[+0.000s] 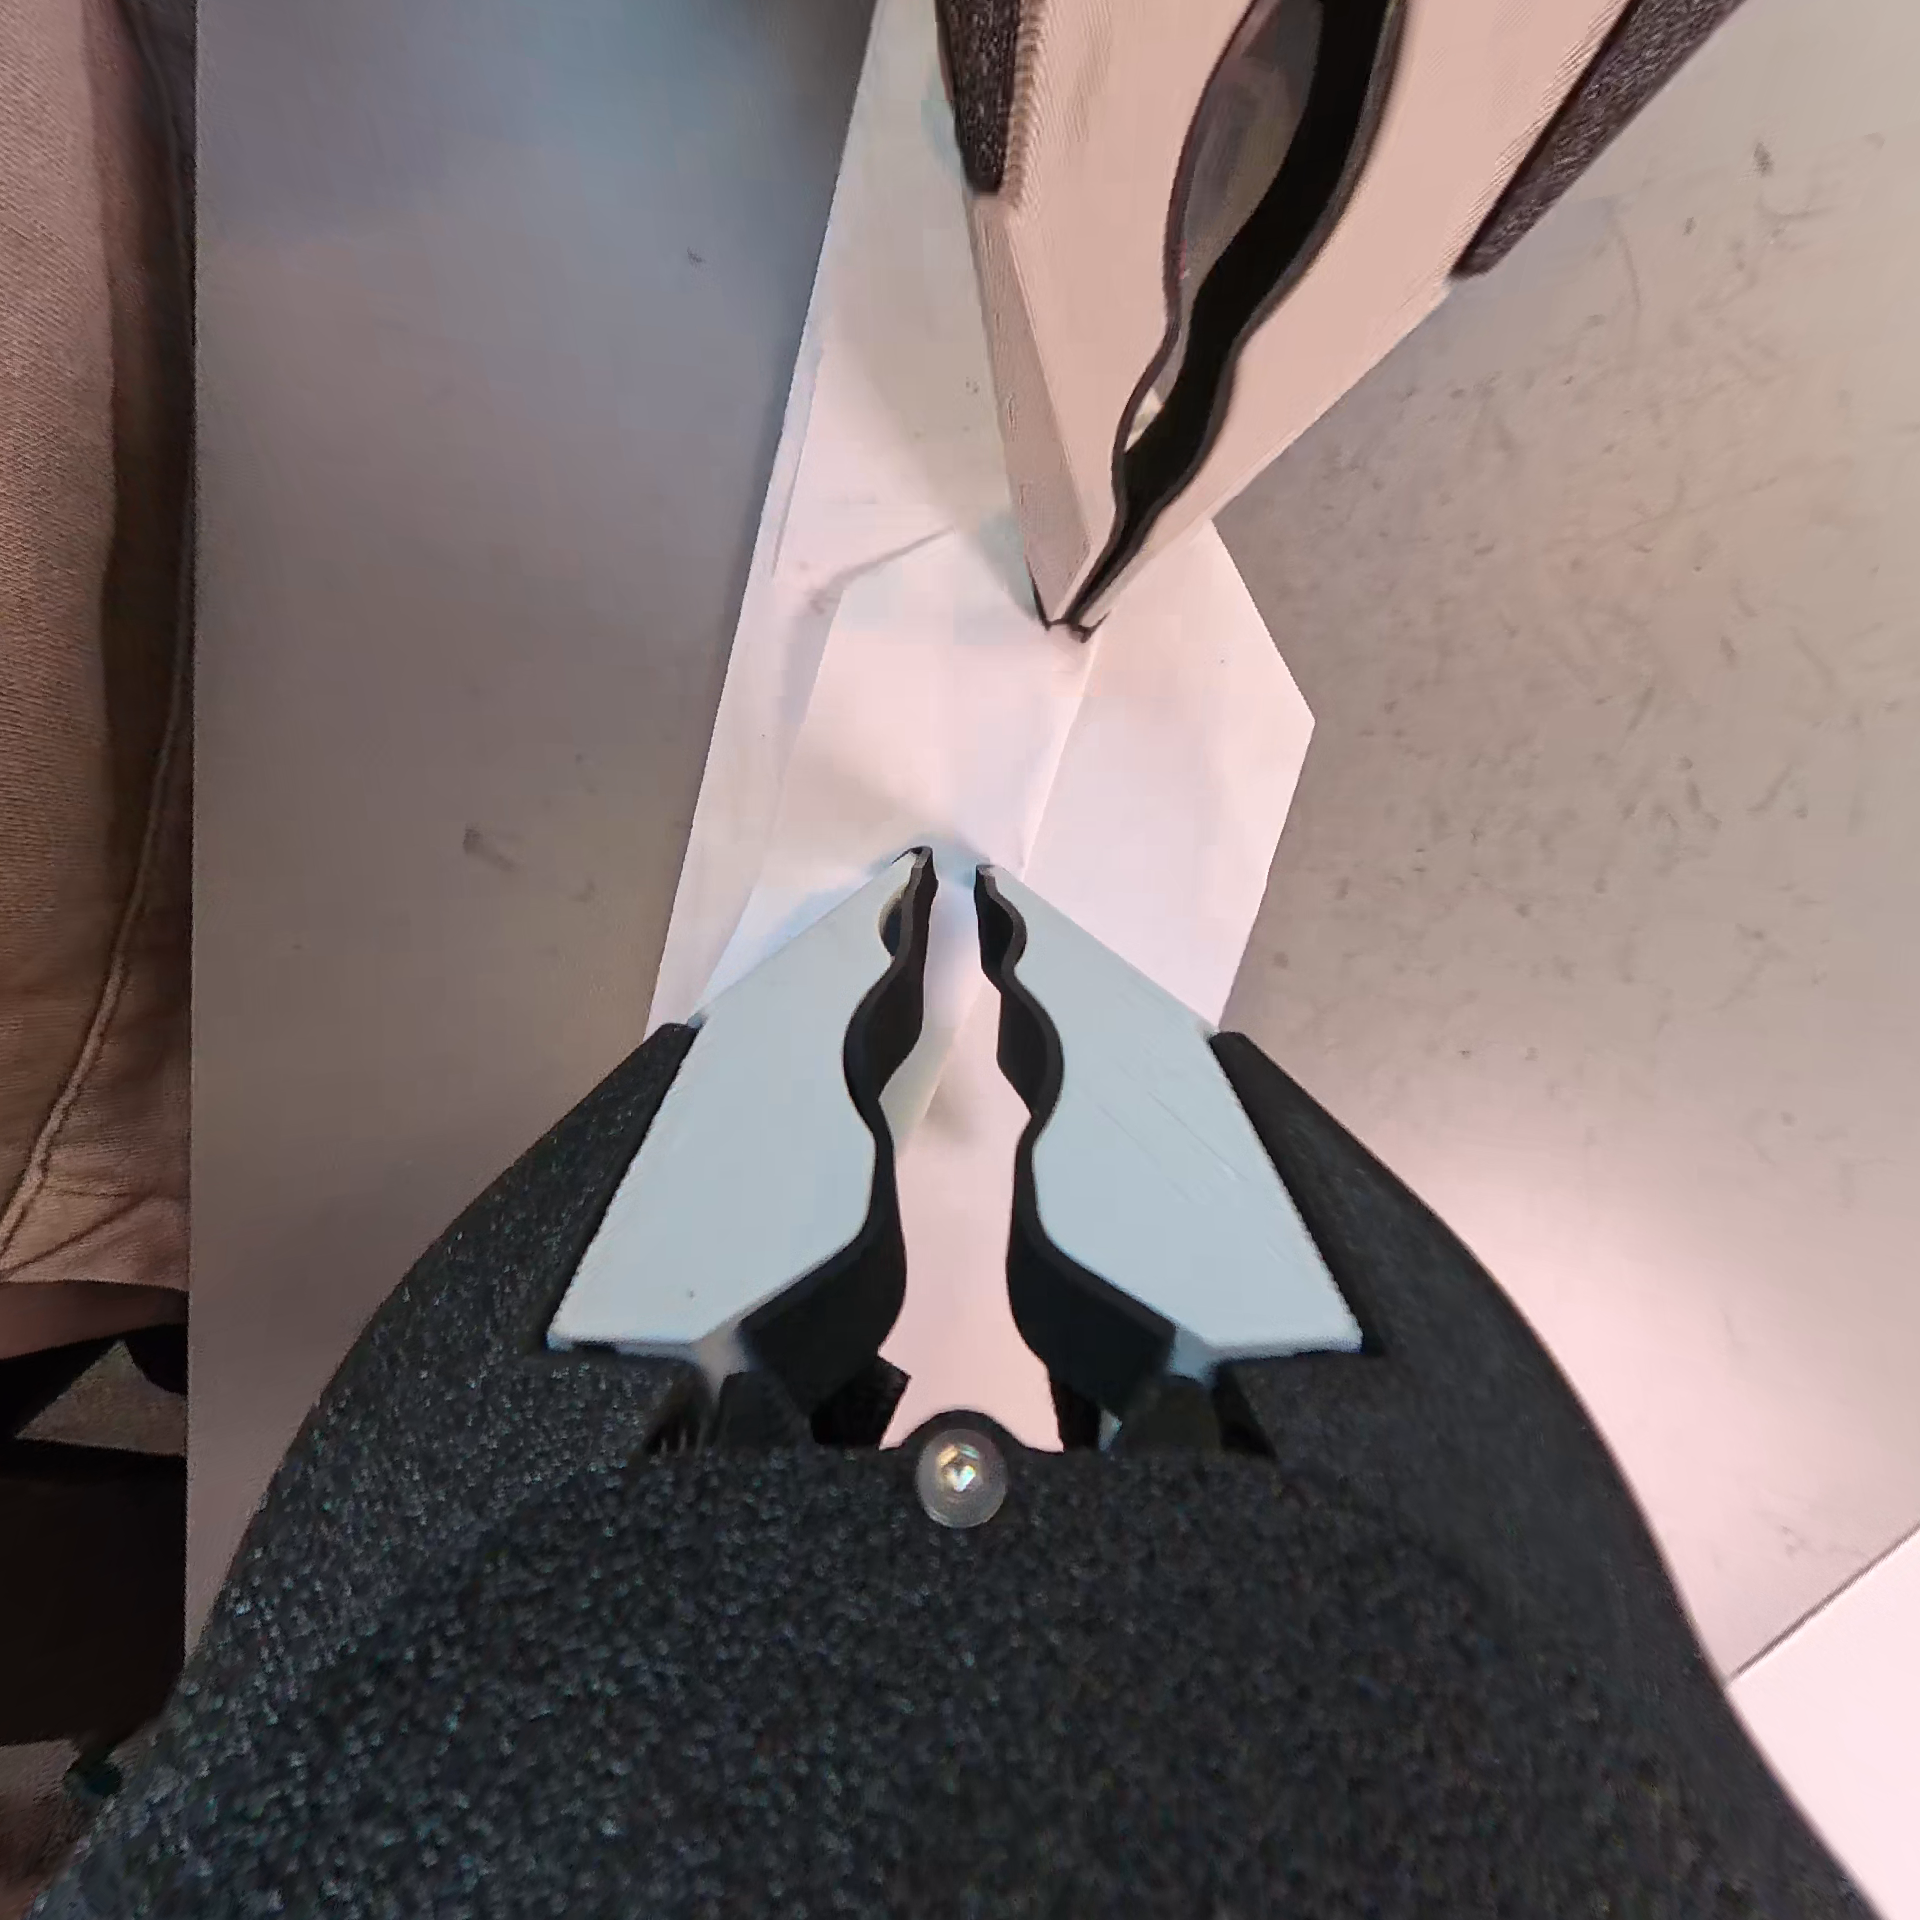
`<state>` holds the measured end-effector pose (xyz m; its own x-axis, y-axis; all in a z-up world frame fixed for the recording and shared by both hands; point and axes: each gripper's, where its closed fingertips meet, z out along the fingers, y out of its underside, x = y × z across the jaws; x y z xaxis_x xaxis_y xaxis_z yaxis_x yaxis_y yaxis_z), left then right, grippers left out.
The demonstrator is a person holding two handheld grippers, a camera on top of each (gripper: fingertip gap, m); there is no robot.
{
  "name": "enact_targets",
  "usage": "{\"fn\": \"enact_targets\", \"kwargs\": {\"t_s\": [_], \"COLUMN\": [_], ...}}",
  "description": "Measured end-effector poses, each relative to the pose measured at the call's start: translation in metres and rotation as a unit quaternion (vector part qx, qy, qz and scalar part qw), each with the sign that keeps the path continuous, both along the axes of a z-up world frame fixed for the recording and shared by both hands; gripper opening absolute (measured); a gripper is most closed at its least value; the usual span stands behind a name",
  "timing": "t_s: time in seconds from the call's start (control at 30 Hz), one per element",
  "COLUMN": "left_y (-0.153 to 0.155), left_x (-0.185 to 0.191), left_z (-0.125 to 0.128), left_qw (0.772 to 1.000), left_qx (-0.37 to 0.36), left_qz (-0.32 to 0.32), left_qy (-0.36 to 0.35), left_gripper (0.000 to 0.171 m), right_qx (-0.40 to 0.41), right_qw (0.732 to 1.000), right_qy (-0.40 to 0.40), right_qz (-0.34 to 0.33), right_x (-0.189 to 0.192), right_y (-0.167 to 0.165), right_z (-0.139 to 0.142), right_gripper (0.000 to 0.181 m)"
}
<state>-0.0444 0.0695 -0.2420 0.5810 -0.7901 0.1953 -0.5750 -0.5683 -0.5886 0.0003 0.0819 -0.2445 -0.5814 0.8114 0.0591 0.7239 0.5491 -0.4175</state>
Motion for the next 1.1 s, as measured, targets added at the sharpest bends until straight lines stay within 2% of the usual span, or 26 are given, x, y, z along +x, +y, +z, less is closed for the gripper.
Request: {"fn": "enact_targets", "kwargs": {"t_s": [0.17, 0.33, 0.5, 0.67, 1.1], "left_y": [-0.001, -0.001, 0.0, 0.0, 0.0], "left_x": [0.0, 0.0, 0.0, 0.0, 0.0], "left_z": [-0.002, -0.003, -0.003, -0.003, -0.003], "left_qw": [1.0, 1.0, 0.999, 0.999, 0.999], "left_qx": [0.019, 0.015, 0.016, 0.019, 0.029], "left_qz": [0.002, 0.022, 0.031, 0.032, 0.045], "left_qy": [0.01, 0.007, 0.002, 0.002, 0.009], "left_gripper": [0.0, 0.0, 0.0, 0.0, 0.0], "right_qx": [-0.027, -0.134, -0.099, -0.096, -0.114], "right_qw": [0.999, 0.984, 0.989, 0.987, 0.966], "right_qy": [0.0, 0.042, 0.017, 0.007, -0.008], "right_qz": [-0.029, -0.112, -0.109, -0.129, -0.233], "right_x": [-0.001, -0.031, -0.036, -0.032, 0.013], "right_y": [0.0, -0.005, -0.005, -0.004, 0.016], "right_z": [0.001, 0.021, 0.0, 0.001, 0.006], "right_gripper": [0.007, 0.005, 0.0, 0.0, 0.0]}}
